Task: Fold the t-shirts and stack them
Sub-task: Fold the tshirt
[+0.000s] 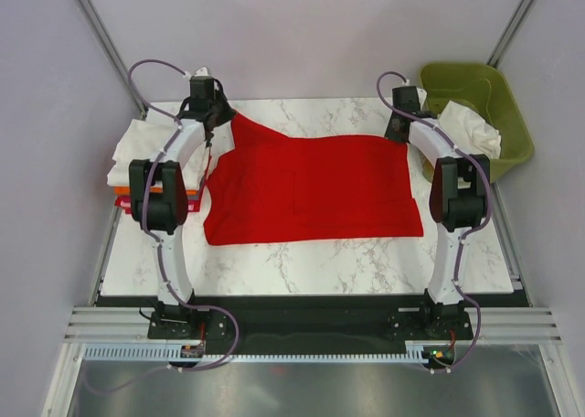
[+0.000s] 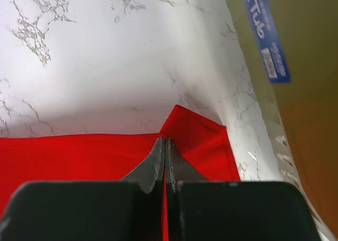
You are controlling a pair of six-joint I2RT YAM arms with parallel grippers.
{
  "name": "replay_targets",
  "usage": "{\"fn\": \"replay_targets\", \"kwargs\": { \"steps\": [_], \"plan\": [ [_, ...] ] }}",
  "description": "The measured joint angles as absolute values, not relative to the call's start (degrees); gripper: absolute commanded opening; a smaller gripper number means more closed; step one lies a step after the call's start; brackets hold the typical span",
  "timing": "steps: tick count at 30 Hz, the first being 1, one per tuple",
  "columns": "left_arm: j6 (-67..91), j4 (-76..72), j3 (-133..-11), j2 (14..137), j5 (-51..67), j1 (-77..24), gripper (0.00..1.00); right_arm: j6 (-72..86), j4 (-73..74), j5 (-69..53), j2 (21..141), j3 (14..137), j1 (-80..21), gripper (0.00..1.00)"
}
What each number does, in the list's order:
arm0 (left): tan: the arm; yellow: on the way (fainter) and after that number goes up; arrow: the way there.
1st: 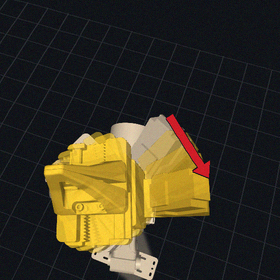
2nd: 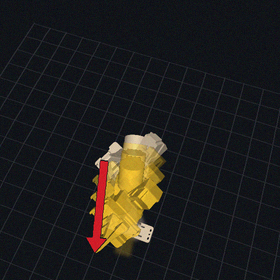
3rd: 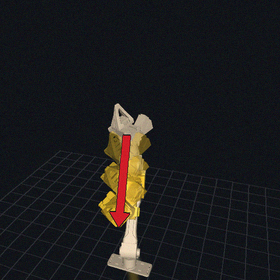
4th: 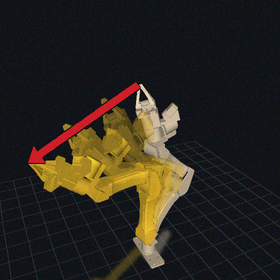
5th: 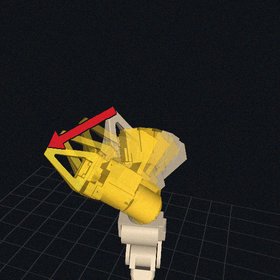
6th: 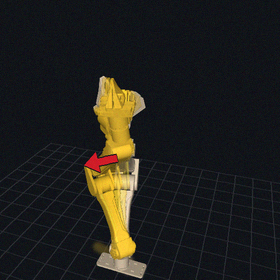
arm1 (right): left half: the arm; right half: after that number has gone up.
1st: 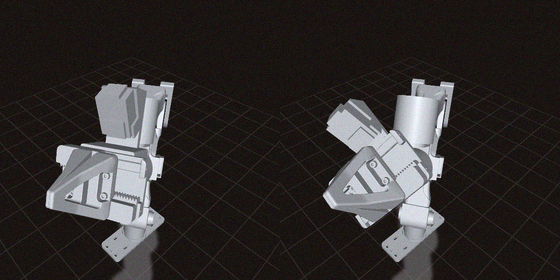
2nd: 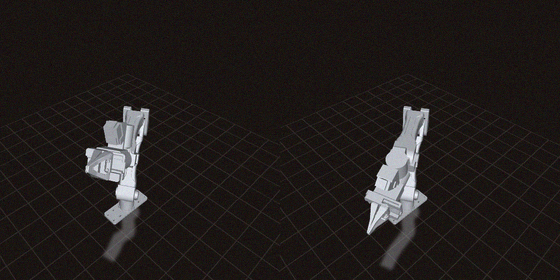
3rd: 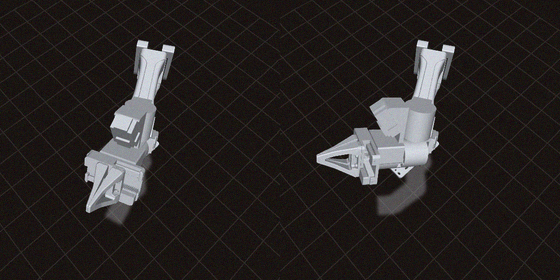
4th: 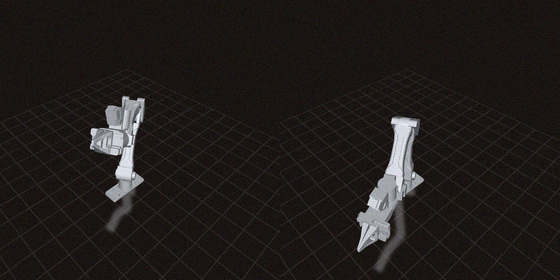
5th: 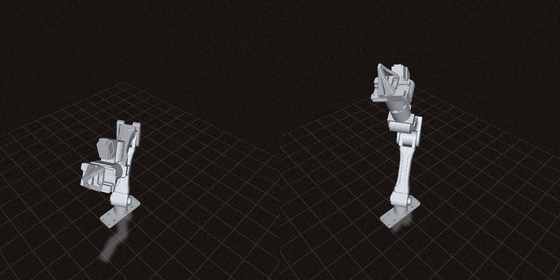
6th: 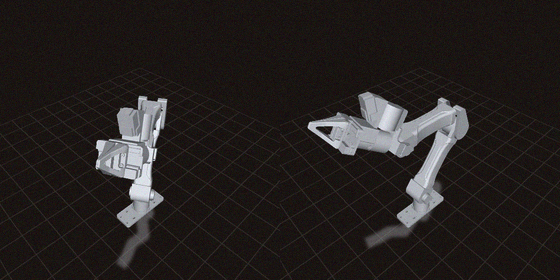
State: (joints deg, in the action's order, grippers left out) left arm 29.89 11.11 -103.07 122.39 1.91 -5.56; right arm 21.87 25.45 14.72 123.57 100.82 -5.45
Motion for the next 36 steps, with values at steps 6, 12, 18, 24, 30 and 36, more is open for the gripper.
{"fn": "replay_targets", "kwargs": {
  "steps": [6, 12, 18, 24, 30, 36],
  "plan": [
    [28.73, 9.34, -92.88, 114.76, 1.02, -6.37, 0.02, 22.94, 25.08, 15.09, 117.73, 95.39, -5.48, 0.00],
    [27.59, 7.25, -84.58, 106.72, -1.19, -7.66, 0.02, 24.60, 23.97, 15.09, 112.03, 88.66, -5.48, 0.00],
    [26.33, 6.22, -78.67, 100.14, -3.95, -9.17, 0.02, 25.58, 23.42, 14.87, 108.73, 84.09, -5.48, 0.00],
    [24.95, 5.89, -73.52, 94.43, -6.46, -10.20, 0.02, 26.26, 23.14, 14.85, 105.12, 80.60, -5.48, 0.00],
    [23.57, 5.80, -68.99, 89.82, -9.56, -11.94, 0.02, 26.89, 22.81, 15.07, 100.71, 76.93, -5.45, 0.00],
    [22.98, 5.82, -65.08, 85.91, -11.25, -12.93, 0.02, 27.27, 22.65, 15.05, 98.15, 74.70, -5.48, 0.00]
  ]
}}
